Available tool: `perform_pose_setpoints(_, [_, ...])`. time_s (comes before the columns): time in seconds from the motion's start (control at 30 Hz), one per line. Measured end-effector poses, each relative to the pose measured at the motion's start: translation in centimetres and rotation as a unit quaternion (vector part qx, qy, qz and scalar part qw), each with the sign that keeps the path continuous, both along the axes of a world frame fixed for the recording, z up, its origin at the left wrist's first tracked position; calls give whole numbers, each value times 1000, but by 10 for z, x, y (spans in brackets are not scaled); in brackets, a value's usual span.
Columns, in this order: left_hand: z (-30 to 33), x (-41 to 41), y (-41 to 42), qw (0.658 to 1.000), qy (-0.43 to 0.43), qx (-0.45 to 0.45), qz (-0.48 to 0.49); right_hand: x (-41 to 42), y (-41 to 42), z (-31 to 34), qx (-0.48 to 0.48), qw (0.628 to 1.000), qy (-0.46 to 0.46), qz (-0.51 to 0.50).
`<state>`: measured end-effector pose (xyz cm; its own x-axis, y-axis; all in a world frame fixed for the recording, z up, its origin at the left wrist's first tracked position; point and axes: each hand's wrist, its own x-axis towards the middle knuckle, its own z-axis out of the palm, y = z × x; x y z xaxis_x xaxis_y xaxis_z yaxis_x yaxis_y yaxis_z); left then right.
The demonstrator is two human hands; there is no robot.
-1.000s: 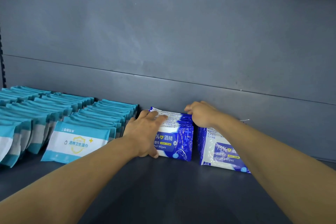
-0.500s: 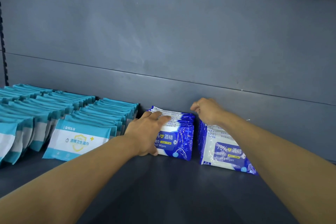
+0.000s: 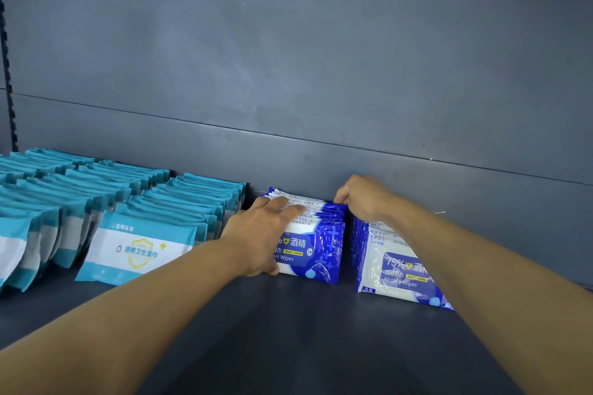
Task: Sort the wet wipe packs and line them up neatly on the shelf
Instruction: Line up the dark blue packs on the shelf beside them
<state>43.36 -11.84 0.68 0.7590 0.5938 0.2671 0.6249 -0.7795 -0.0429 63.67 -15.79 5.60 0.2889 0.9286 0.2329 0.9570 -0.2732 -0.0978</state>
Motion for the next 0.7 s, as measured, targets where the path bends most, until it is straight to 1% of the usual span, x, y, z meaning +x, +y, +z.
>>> perform_pose_setpoints(0.07, [0, 0, 0, 1000, 0, -2, 2, -4, 2, 0, 12, 1000, 7, 5])
perform_pose_setpoints(0.23, [-2, 2, 3, 1000, 2, 3, 0, -8, 7, -3, 2, 1000, -5, 10])
perform_pose_setpoints(0.3, [-1, 1, 4, 1000, 10, -12, -5, -8, 6, -2, 11, 1000, 2, 5])
perform_pose_setpoints(0.33, [1, 0, 4, 999, -1, -33, -10, -8, 6, -1, 23, 1000, 7, 1])
perform_pose_setpoints(0.37, [5, -1, 5, 997, -29, -65, -17, -7, 5, -1, 38, 999, 11, -2])
perform_pose_setpoints(0.43, [17, 0, 10, 983, -127, -129, -34, -4, 6, 1, 61, 998, 11, -8])
perform_pose_setpoints(0.5, [30, 4, 20, 960, -231, -158, -20, 1, 9, 2, 67, 998, 10, -12])
perform_pose_setpoints(0.53, [37, 7, 27, 953, -261, -156, 6, 3, 10, 3, 62, 998, 7, -13])
perform_pose_setpoints(0.6, [48, 13, 40, 950, -277, -130, 60, 4, 9, 6, 44, 999, -1, -13])
perform_pose_setpoints(0.7, [57, 23, 56, 962, -235, -105, 94, 5, 10, 10, 33, 999, 5, -6])
